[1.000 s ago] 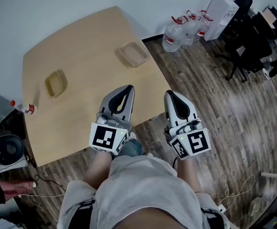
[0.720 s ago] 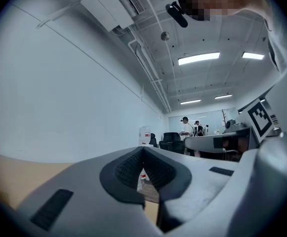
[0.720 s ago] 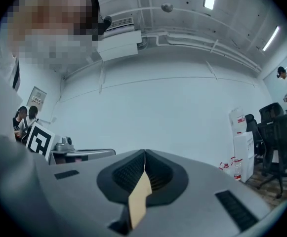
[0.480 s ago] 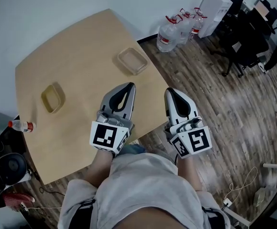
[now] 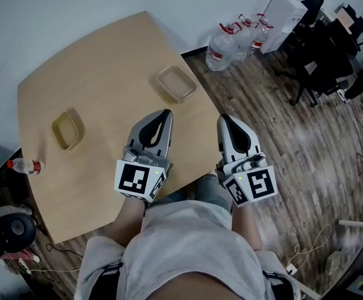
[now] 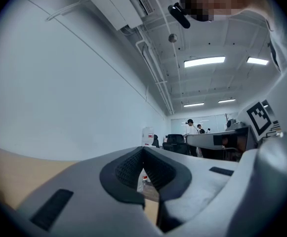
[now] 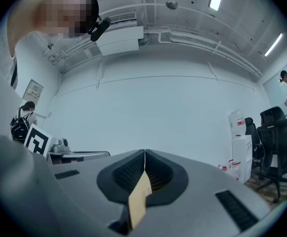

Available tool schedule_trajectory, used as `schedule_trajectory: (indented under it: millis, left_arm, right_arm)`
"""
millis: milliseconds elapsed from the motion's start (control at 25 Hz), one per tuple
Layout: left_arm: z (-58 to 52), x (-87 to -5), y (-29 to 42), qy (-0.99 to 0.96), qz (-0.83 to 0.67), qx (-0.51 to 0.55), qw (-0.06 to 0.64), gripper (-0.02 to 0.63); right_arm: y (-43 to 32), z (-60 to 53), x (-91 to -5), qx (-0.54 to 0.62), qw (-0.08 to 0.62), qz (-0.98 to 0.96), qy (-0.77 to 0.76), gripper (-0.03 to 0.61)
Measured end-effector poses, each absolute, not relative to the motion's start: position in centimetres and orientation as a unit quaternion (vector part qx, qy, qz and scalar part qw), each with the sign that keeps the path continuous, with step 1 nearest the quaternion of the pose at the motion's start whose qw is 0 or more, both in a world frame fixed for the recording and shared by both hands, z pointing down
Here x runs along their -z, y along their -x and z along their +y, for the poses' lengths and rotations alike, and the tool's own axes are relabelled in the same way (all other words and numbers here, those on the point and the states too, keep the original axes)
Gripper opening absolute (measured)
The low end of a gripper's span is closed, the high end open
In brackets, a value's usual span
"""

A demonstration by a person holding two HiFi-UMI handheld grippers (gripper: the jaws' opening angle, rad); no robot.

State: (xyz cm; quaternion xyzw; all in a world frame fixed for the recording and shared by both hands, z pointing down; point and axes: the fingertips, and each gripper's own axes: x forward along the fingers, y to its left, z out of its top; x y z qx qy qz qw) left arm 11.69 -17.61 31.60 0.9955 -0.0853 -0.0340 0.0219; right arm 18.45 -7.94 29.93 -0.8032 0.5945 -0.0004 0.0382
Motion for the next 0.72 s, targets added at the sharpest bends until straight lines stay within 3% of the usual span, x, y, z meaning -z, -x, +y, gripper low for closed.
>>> schedule_trajectory:
  millis: [720]
  left_arm:
    - [-21.0,-31.4,-17.3,-0.977,-0.211,0.026,0.017,0.015]
  right_arm:
    - [-26.4,-13.7,-30.8,0.019,0.034,0.694,0.719,0.011]
